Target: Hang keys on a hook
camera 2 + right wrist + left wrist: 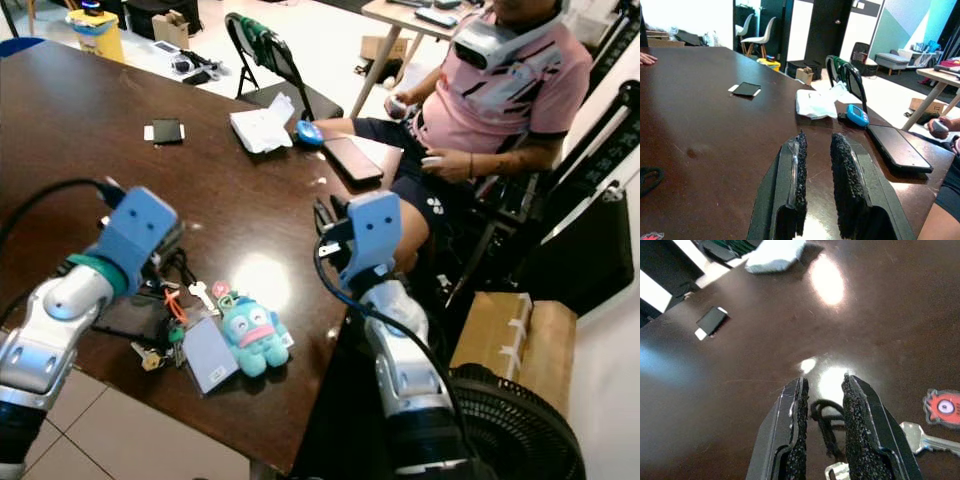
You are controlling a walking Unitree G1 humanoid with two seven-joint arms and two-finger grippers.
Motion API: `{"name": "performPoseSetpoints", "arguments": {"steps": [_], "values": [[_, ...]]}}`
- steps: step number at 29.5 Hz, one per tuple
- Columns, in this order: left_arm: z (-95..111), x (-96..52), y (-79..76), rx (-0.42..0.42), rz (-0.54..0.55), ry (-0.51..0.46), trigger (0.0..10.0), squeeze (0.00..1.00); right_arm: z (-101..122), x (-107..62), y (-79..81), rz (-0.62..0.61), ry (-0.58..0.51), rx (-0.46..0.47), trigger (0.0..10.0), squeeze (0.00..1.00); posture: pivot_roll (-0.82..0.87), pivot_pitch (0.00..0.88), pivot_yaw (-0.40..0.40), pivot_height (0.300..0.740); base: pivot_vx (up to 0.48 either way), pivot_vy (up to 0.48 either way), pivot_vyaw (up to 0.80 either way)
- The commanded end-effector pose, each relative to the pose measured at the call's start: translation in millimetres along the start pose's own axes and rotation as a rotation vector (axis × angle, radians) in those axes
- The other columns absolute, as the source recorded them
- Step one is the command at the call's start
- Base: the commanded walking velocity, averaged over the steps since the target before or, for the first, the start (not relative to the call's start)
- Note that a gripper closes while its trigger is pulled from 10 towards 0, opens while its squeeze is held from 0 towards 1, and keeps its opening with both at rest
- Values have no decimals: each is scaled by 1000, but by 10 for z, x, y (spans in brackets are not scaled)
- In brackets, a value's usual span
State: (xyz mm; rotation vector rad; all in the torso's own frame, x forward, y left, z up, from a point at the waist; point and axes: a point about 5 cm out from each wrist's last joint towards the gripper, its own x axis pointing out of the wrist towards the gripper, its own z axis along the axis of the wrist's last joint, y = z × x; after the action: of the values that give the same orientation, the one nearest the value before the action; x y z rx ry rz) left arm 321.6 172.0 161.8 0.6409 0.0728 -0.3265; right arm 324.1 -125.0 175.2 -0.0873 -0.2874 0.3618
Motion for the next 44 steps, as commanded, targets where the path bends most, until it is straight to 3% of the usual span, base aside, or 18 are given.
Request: {"name": "performPoseSetpoints", "arguments": {"steps": [1, 4, 7, 8, 9, 10, 12, 13, 15, 17, 20, 22, 23, 25, 29, 30, 35, 44], "values": [[-87, 4, -47, 26, -46, 46, 10000, 0, -12, 5, -22, 8, 10, -15, 10000, 0, 105, 0, 16, 740, 0, 0, 0], [-212, -104, -3, 31, -157, 146, 10000, 0, 6, 5, -60, 11, 11, -27, 10000, 0, 115, 0, 33, 740, 0, 0, 0], [-212, -104, -3, 31, -157, 146, 10000, 0, 6, 5, -60, 11, 11, -27, 10000, 0, 115, 0, 33, 740, 0, 0, 0], [-200, -219, 47, -52, -228, 168, 10000, 0, 1, -8, -72, 10, 15, -29, 10000, 0, 125, 6, 43, 740, 0, 0, 0], [-200, -219, 47, -52, -228, 168, 10000, 0, 1, -8, -72, 10, 15, -29, 10000, 0, 125, 6, 43, 740, 0, 0, 0], [-167, -395, 92, -153, -310, 182, 10000, 0, -13, -27, -66, 7, 20, -27, 10000, 0, 136, 20, 63, 740, 0, 0, 0], [-167, -395, 92, -153, -310, 182, 10000, 0, -13, -27, -66, 7, 20, -27, 10000, 0, 136, 20, 63, 740, 0, 0, 0], [-144, -570, 81, -235, -375, 194, 10000, 0, -27, -45, -52, 4, 24, -23, 10000, 0, 139, 24, 66, 740, 0, 0, 0], [-144, -570, 81, -235, -375, 194, 10000, 0, -27, -45, -52, 4, 24, -23, 10000, 0, 139, 24, 66, 740, 0, 0, 0], [-153, -764, 18, -318, -435, 220, 10000, 0, -39, -59, -39, 1, 27, -18, 10000, 0, 143, 30, 62, 740, 0, 0, 0], [-166, -816, -33, -361, -450, 225, 10000, 0, -41, -61, -53, -3, 29, -19, 10000, 0, 144, 31, 62, 740, 0, 0, 0], [-166, -816, -33, -361, -450, 225, 10000, 0, -41, -61, -53, -3, 29, -19, 10000, 0, 144, 31, 62, 740, 0, 0, 0], [-163, -860, -83, -411, -461, 223, 10000, 0, -42, -61, -67, -7, 29, -19, 10000, 0, 146, 31, 63, 740, 0, 0, 0], [-163, -860, -83, -411, -461, 223, 10000, 0, -42, -61, -67, -7, 29, -19, 10000, 0, 146, 31, 63, 740, 0, 0, 0], [-135, -867, -135, -510, -445, 213, 10000, 0, -50, -67, -76, -12, 31, -20, 10000, 0, 149, 29, 62, 740, 0, 0, 0], [-105, -768, -110, -580, -347, 207, 10000, 0, -54, -66, -71, -11, 32, -20, 10000, 0, 148, 28, 58, 740, 0, 0, 0], [-38, -601, -109, -696, -204, 234, 10000, 0, -48, -59, -74, -11, 32, -21, 10000, 0, 148, 28, 58, 740, 0, 0, 0], [-147, -668, -193, -626, -182, 342, 10000, 0, -42, -65, -80, -18, 30, -20, 10000, 0, 144, 29, 56, 740, 0, 0, 0]]}}
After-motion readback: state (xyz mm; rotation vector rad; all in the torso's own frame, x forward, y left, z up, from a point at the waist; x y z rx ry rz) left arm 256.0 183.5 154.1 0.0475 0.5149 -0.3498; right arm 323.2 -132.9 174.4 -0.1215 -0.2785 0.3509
